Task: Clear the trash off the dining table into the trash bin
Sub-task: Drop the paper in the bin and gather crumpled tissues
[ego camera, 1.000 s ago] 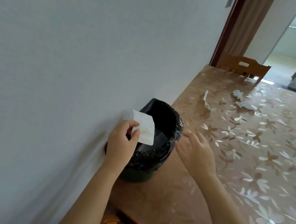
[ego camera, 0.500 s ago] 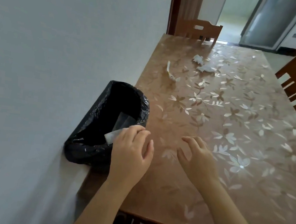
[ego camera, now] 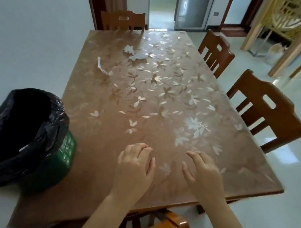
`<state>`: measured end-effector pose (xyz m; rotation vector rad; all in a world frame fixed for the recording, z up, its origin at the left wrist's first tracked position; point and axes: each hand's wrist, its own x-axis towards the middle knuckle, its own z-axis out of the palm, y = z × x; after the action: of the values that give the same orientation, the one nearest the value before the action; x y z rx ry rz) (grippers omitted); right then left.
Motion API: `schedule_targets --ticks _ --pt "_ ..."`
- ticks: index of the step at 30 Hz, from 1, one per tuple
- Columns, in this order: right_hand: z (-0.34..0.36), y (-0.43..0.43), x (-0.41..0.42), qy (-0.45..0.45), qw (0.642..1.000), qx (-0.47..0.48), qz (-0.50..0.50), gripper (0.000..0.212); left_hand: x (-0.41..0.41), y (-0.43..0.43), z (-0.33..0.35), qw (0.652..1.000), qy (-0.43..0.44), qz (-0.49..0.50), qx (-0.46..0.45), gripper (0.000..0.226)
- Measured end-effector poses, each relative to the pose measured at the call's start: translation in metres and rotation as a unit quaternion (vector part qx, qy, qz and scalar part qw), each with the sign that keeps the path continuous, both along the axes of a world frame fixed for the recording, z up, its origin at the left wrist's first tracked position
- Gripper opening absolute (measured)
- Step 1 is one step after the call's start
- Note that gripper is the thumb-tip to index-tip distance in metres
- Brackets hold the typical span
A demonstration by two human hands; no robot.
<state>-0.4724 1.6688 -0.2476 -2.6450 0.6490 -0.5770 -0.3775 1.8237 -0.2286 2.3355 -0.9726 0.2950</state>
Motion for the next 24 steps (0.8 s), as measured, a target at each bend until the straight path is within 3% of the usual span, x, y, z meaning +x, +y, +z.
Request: schedule_targets --ticks 15,24 --pt "-0.009 -0.215 -0.279 -0.017 0.971 0.025 -0.239 0.029 -0.214 -0.269 -0.001 0.973 0.004 -0.231 0.006 0.018" --pt "-0.015 -0.287 -0.378 -0.014 0.932 0.036 -0.361 0.029 -0.292 -0.388 -0.01 0.935 0.002 -0.353 0.026 0.02"
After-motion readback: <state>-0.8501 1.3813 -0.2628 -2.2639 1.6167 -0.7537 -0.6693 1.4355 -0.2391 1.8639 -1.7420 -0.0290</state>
